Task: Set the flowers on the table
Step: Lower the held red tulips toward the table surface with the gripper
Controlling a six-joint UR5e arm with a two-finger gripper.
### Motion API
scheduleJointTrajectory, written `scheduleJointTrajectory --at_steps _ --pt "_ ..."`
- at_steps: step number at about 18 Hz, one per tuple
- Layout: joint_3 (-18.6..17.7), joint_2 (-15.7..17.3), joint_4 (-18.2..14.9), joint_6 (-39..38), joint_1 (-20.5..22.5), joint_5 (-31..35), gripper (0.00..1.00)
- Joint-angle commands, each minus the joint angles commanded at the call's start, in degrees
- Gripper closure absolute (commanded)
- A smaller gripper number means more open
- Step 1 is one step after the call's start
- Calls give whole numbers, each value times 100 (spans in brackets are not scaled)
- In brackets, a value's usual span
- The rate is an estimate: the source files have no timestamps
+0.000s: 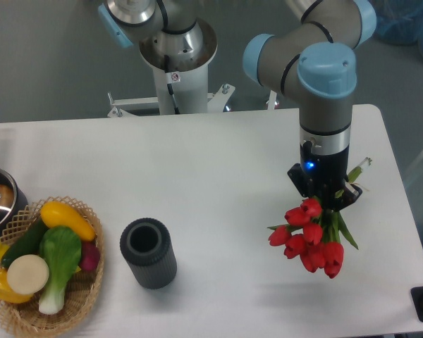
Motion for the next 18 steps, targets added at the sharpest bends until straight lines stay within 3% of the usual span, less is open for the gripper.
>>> scheduleJointTrajectory --at_steps 8,9,12,14,18 --pt "-79 -105 -114 -289 -53 -26 88" --pt "-79 -288 -88 -351 -96 -9 88" --pt "-88 -439 -70 -352 -167 18 88" --pt "-97 -501 -70 -351 -176 9 83" --pt "-132 -519 -62 -343 -176 -26 62"
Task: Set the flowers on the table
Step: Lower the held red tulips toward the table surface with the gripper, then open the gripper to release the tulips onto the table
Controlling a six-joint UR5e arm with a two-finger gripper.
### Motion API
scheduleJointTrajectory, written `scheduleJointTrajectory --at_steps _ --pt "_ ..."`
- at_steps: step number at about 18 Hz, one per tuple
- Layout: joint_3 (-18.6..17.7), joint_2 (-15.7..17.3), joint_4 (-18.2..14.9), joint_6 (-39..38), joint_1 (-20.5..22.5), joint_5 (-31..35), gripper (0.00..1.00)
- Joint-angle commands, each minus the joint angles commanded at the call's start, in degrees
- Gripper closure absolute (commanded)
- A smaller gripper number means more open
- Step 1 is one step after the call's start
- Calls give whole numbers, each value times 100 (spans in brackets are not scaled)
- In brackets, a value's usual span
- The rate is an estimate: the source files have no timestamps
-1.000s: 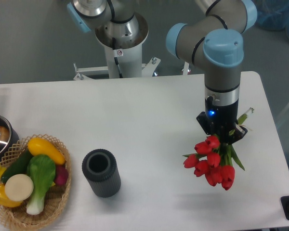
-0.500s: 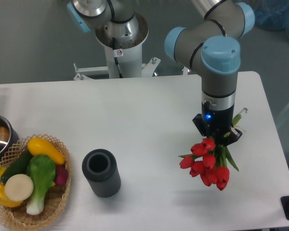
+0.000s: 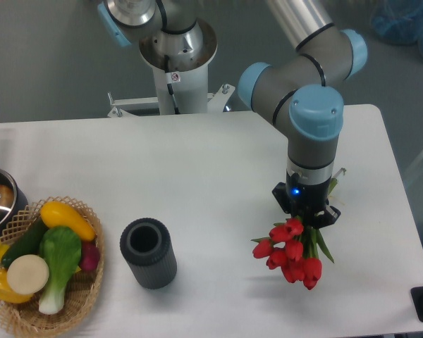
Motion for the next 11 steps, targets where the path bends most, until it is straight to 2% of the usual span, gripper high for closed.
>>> scheduleJointTrajectory --at_steps 3,5,6,7,8,11 --pt "-44 0 0 9 9 -18 51" --pt "-79 26 9 9 17 -26 38" --pt "-79 26 9 0 18 -26 26" --pt "-88 26 18 -9 18 -26 7" --pt "-97 26 18 -44 18 -35 0" --pt "-115 53 44 -552 35 -131 0"
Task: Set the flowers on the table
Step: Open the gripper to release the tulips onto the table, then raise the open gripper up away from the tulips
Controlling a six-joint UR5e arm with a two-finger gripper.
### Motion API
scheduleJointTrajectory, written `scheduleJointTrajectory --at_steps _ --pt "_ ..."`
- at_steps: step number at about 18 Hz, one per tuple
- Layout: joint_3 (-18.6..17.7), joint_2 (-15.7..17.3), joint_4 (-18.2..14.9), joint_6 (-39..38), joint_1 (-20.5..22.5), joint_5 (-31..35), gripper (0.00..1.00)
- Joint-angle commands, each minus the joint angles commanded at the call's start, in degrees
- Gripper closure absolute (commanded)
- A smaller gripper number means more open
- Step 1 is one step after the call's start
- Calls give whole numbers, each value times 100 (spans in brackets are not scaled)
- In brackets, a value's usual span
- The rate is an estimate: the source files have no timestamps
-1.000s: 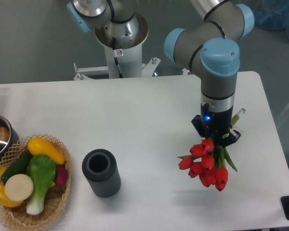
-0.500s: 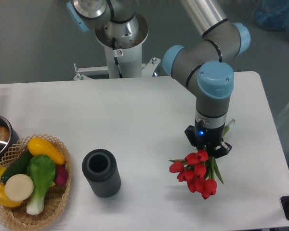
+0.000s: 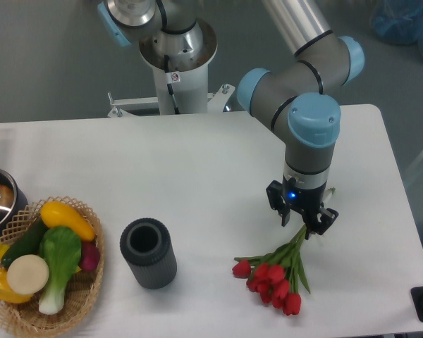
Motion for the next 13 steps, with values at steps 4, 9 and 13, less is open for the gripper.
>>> scheduleJointTrajectory --at_steps 4,9,13 --pt "9 -26 290 -11 18 -53 0" --pt "26 -53 317 24 298 -80 0" --pt "18 -18 325 252 396 -369 0"
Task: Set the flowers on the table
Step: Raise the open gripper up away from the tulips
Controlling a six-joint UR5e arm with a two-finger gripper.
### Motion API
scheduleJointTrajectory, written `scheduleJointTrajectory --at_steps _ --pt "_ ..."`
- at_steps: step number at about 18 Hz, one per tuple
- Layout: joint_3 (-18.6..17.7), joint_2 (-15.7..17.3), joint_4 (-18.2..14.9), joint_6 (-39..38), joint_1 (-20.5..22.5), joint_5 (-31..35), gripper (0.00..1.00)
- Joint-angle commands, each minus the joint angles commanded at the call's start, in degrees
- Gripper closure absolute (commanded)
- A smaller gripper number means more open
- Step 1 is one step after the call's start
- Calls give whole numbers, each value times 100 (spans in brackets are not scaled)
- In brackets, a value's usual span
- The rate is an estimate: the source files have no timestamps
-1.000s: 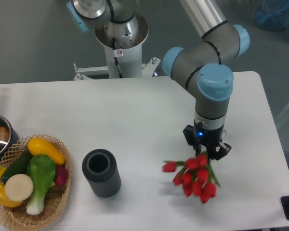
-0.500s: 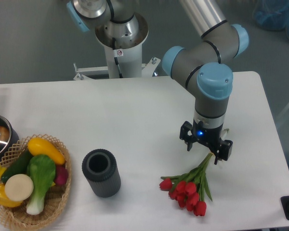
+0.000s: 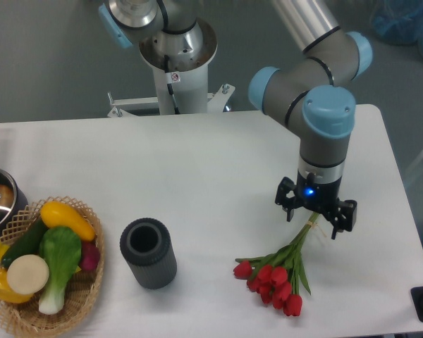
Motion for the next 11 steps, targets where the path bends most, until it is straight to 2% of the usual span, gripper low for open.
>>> scheduleJointTrajectory --at_steps 11 --pt "-149 79 -9 238 79 70 0"
